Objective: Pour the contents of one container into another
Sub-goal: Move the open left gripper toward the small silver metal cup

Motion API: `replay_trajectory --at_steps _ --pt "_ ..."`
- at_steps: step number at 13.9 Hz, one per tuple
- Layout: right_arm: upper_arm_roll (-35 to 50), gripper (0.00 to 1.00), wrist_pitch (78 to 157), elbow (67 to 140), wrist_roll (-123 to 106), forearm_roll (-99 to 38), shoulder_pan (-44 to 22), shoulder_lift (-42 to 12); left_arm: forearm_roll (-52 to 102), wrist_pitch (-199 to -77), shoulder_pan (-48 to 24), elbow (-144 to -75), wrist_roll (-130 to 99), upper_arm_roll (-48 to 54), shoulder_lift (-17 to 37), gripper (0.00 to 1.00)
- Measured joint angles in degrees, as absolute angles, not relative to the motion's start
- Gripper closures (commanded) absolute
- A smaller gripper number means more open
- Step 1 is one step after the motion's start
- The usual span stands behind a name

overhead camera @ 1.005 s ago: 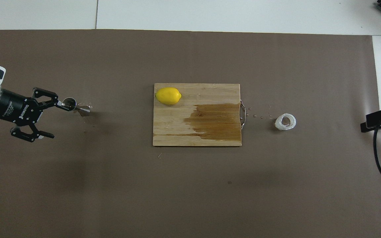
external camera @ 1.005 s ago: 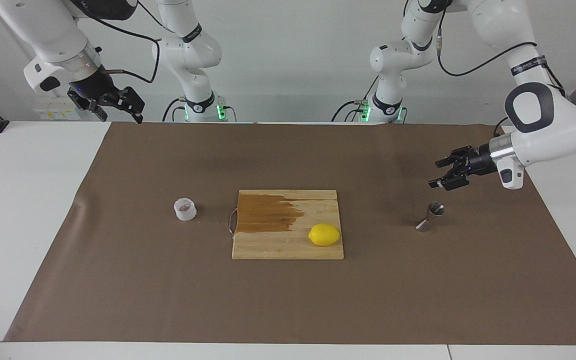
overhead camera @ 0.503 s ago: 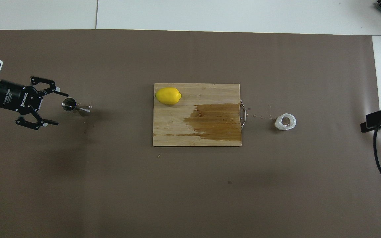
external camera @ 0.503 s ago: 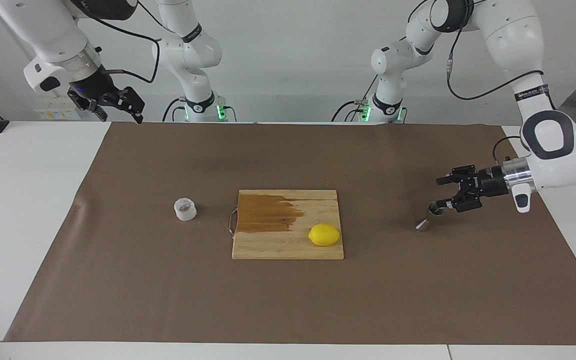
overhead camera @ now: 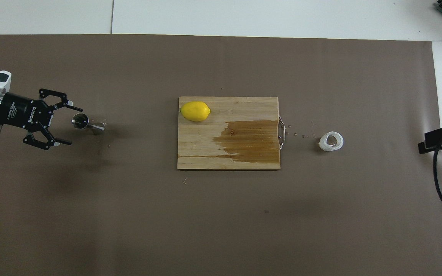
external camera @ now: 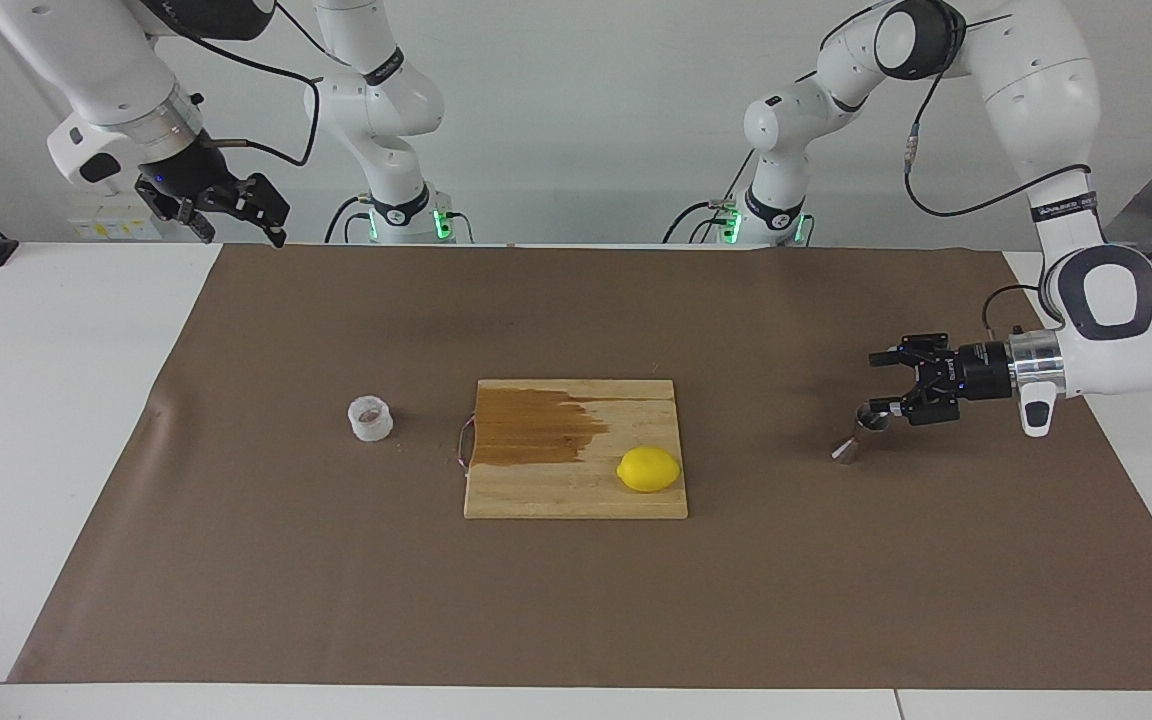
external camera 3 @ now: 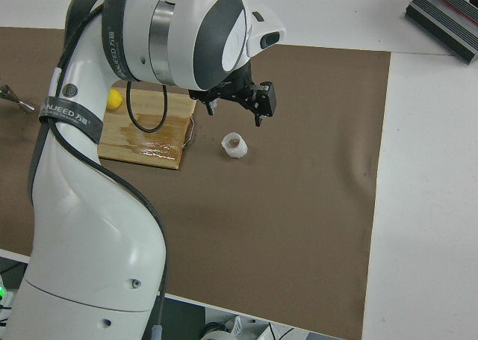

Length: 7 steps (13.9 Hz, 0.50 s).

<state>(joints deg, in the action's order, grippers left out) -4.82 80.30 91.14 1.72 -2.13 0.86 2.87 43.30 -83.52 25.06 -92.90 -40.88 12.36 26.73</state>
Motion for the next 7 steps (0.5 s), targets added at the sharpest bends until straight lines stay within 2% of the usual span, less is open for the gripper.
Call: replay_trajectory --at_steps 7 --pt "-4.82 0.00 80.30 91.14 1.72 -2.13 0.86 2.87 46.34 -81.55 28.14 -91.31 -41.83 14.84 32.48 0.00"
